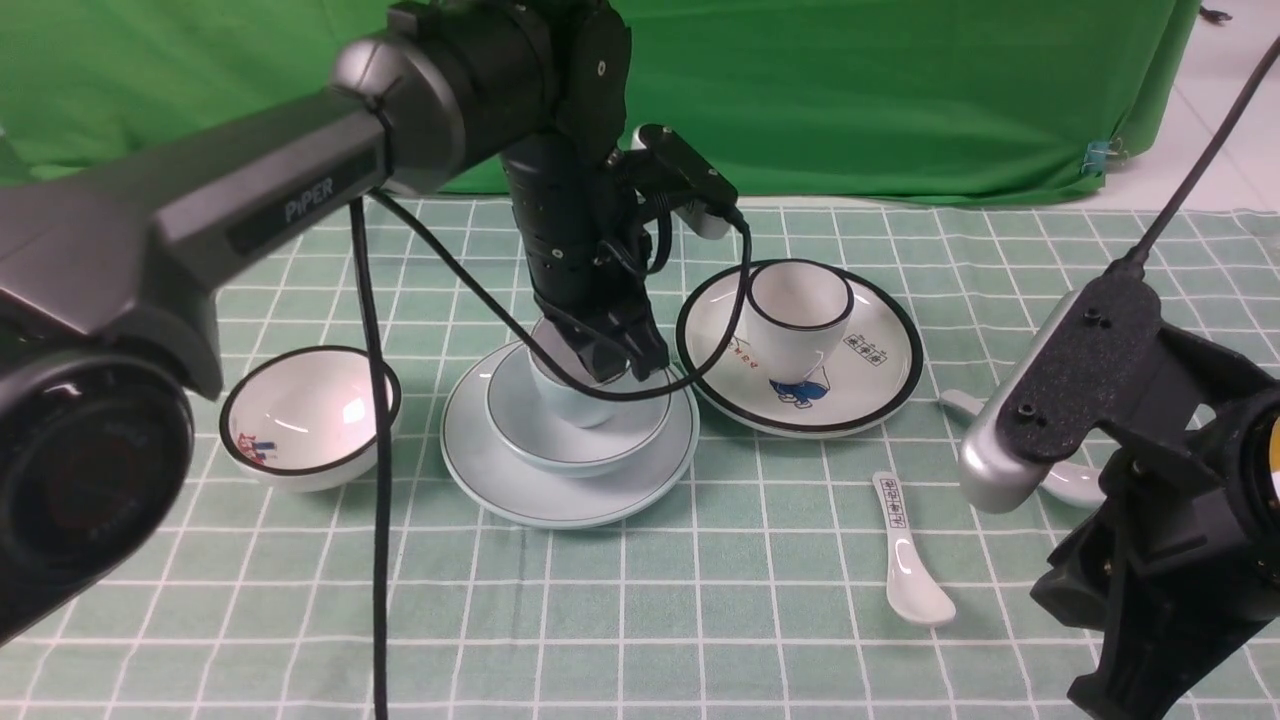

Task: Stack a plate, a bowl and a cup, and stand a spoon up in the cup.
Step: Use the left arm to put the blue teacup into the blue rice bowl in the middle, then use the right arm to grab a blue soup spoon

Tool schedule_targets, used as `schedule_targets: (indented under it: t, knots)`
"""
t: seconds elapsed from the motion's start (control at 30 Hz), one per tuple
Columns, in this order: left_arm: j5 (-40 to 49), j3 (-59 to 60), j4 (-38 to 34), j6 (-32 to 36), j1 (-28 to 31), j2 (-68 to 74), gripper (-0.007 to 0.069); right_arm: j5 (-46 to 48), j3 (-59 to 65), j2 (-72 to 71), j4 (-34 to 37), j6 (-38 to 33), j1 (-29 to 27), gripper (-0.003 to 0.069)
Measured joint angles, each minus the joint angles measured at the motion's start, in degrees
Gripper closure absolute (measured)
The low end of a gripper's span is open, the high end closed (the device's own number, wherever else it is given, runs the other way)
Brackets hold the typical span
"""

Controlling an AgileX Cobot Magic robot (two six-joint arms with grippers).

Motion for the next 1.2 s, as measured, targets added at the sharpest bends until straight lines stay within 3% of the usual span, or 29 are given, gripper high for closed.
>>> schedule_targets:
  t: [0.23,0.4,0.5,0.6,0.67,0.7,0.77,0.87,1.07,1.17,1.2]
  knots:
    - [-0.06,0.0,-0.07,-1.73,0.34,-0.82,0.061,-0.43,1.38,0.0,0.0,0.0,0.0,0.0484]
    - [-0.25,0.68,-1.13,-11.24,0.34,-7.16,0.0604,-5.24,1.69,0.22,-2.76,4.9,-0.19,0.0451]
    - [-0.47,3.85,-5.56,-13.22,0.34,-14.97,0.0604,-6.16,-0.07,2.68,-4.23,6.65,-3.34,0.0428]
    - [-0.53,10.13,-10.26,-13.37,-0.05,-25.04,0.0604,-5.81,-4.47,7.47,-4.12,6.56,-9.88,0.0426]
    - [-0.53,14.95,-11.72,-13.17,-0.29,-30.38,0.0604,-5.25,-7.31,11.04,-2.15,4.65,-14.38,0.0425]
    - [-1.41,20.76,-12.77,-12.92,-0.45,-37.44,0.0604,-4.19,-11.04,15.52,1.58,0.45,-19.31,0.0421]
    - [-3.74,25.68,-12.77,-12.85,-0.46,-42.38,0.0604,-3.47,-12.99,18.12,4.36,-2.72,-21.78,0.0419]
    - [-15.51,41.67,-12.77,-11.76,-0.46,-57.08,0.0604,-2.19,-19.71,27.93,13.82,-13.96,-28.33,0.0417]
    - [-35.09,63.04,-15.32,-9.47,-0.46,-75.56,0.0604,-1.94,-28.0,42.43,17.46,-21.13,-32.91,0.0398]
    - [-39.42,68.75,-16.52,-8.94,-0.46,-79.77,0.0604,-1.94,-30.51,46.91,17.69,-22.22,-33.54,0.0342]
    - [-40.9,70.93,-16.9,-8.94,-0.46,-81.61,0.0604,-1.94,-32.04,49.5,17.77,-23.13,-33.63,0.0293]
